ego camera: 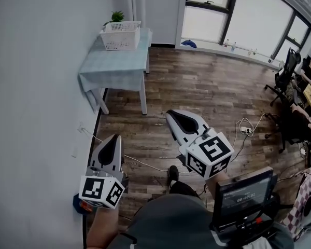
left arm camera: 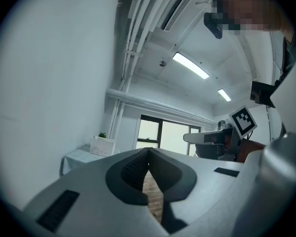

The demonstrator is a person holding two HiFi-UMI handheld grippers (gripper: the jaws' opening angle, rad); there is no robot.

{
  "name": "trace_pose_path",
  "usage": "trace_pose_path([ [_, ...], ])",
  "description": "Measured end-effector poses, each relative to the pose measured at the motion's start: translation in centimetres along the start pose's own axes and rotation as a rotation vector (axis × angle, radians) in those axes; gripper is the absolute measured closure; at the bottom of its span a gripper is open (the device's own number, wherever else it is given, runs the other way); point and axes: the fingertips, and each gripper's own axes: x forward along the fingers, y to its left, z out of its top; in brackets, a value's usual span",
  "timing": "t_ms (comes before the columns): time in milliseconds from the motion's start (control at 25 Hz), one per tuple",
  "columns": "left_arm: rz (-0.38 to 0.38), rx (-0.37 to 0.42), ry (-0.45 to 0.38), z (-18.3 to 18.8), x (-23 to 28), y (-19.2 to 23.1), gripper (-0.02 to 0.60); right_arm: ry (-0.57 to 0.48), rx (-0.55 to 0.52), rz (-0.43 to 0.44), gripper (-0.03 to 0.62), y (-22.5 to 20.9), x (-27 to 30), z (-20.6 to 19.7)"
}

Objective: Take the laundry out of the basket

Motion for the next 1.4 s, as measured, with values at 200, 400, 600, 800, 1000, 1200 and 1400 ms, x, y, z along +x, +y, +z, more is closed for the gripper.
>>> trace_pose_path([
  [200, 0.024, 0.025, 0.018, 0.1, 3.9, 2.0, 0.58, -0.02, 0.029, 0.02, 0.574, -2.9, 3.9, 0.1],
  [400, 0.044, 0.043, 0.02, 0.9, 8.8, 3.4, 0.58, -0.036, 0.043, 0.045, 0.574, -7.0, 7.4, 1.3],
  [600, 0.065, 0.043, 0.034, 1.7, 13.8, 4.0, 0.58, -0.049, 0.046, 0.059, 0.574, -11.4, 10.2, 2.4],
  [800, 0.046, 0.042, 0.018, 1.7, 19.3, 4.5, 0.58, -0.039, 0.058, 0.082, 0.574, -15.7, 12.9, 2.3],
  [1000, 0.031, 0.078, 0.02, 2.0, 25.3, 3.0, 0.58, -0.041, 0.062, 0.101, 0.574, -20.6, 14.1, 2.2],
  [1200, 0.045, 0.066, 0.038, 1.5, 29.3, 2.9, 0.58, -0.031, 0.071, 0.121, 0.574, -24.3, 15.5, 1.8],
  [1400, 0.064, 0.08, 0.069, 1.3, 31.4, 3.5, 0.58, -0.033, 0.094, 0.132, 0.574, -26.8, 17.3, 1.6],
])
